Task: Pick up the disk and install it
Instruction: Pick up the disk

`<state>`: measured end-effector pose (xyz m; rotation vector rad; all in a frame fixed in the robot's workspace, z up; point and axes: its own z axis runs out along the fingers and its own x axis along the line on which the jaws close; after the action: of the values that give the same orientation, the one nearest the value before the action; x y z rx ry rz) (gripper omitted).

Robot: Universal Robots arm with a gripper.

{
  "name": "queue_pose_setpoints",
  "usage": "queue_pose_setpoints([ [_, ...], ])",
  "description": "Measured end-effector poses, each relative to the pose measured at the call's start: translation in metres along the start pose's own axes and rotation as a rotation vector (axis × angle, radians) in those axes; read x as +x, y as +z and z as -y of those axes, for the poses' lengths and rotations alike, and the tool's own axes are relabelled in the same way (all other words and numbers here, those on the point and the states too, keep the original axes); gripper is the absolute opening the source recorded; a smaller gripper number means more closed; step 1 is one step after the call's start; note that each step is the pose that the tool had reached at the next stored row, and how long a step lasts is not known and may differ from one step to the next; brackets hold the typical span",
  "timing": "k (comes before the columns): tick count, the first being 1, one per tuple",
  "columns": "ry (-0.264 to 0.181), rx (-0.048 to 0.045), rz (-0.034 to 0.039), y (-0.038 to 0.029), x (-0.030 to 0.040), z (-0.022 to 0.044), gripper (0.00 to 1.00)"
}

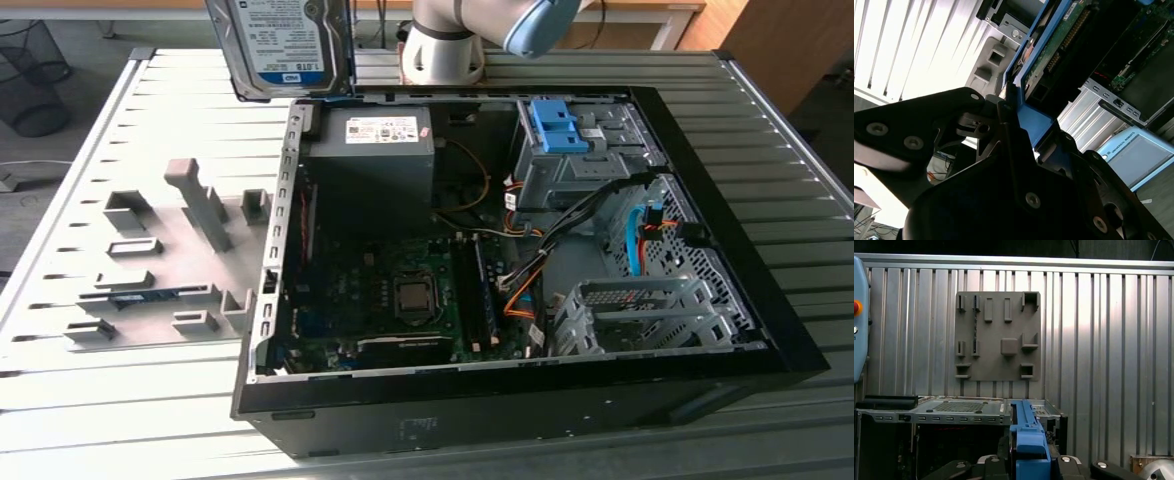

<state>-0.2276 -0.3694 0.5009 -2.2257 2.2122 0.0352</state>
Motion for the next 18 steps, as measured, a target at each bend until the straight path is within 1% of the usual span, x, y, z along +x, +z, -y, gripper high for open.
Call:
queue_pose_setpoints([
  [5,0.0,-0.0001,-0.0001,0.0,-0.0001,0.0003,0.37],
  [7,0.0,0.0,-0.0001,0.0,0.0,0.0023,0.37],
  [9,0.0,0.0,-0.0001,-0.0001,0.0,0.0069,0.37],
  [12,0.0,0.0001,-0.0001,0.0,0.0001,0.0186,0.37],
  [14,0.0,0.0002,-0.0001,0.0005,0.0008,0.023,0.37],
  [16,0.0,0.0,-0.0002,0.001,0.005,0.0237,0.37],
  [18,0.0,0.0,0.0,0.0017,0.0114,0.0237,0.37],
])
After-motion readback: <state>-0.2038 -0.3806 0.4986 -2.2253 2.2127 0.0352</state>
